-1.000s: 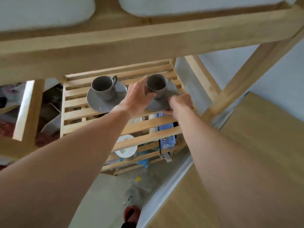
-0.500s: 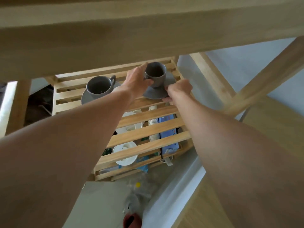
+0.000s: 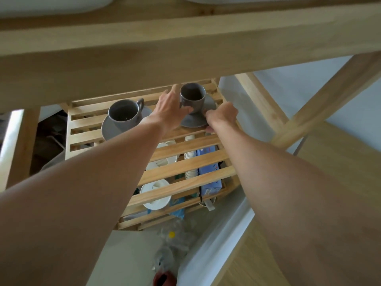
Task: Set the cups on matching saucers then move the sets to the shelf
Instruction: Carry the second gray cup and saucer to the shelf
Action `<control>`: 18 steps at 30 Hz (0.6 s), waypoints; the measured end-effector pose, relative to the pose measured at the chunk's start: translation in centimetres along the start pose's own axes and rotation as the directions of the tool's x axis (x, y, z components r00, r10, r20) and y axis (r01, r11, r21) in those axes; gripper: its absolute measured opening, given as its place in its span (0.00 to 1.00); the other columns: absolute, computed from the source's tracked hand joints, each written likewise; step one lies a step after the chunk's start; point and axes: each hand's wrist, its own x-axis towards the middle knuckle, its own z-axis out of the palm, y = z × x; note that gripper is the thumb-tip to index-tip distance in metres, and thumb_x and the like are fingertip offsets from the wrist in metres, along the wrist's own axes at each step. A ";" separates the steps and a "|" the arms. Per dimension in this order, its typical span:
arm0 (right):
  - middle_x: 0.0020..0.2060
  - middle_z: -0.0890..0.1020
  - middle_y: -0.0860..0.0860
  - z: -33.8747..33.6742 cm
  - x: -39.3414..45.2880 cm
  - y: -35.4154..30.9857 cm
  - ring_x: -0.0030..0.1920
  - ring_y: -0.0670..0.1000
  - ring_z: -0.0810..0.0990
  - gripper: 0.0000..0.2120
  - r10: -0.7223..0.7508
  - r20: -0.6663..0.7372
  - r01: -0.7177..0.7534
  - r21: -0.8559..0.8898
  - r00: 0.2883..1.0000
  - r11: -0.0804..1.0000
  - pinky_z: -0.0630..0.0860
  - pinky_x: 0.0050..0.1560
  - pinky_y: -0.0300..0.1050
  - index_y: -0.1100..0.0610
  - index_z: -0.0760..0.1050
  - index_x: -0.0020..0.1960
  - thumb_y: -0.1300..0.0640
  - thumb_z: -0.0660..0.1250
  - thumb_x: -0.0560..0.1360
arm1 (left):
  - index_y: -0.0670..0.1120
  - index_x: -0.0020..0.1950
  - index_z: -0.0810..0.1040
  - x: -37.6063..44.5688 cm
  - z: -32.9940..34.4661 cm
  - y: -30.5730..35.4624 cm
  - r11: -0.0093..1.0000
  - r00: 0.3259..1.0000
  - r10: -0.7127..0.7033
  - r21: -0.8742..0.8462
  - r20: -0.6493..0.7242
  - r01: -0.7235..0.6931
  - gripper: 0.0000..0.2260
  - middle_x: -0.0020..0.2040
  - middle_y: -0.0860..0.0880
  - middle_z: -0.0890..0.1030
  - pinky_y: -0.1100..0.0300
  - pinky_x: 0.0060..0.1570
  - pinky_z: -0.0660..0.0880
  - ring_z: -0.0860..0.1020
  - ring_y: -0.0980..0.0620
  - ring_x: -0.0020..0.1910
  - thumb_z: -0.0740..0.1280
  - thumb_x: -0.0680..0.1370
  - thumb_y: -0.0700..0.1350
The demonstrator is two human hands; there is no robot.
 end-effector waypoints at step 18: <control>0.74 0.67 0.55 -18.4 -17.4 10.8 0.68 0.59 0.71 0.25 -0.427 0.386 0.574 -0.603 0.818 0.554 0.68 0.67 0.54 0.57 0.58 0.78 0.51 0.54 0.83 | 0.47 0.79 0.59 -27.1 3.3 8.9 0.971 0.998 0.050 0.231 0.038 -0.057 0.26 0.79 0.48 0.61 0.49 0.73 0.60 0.62 0.48 0.76 0.48 0.82 0.55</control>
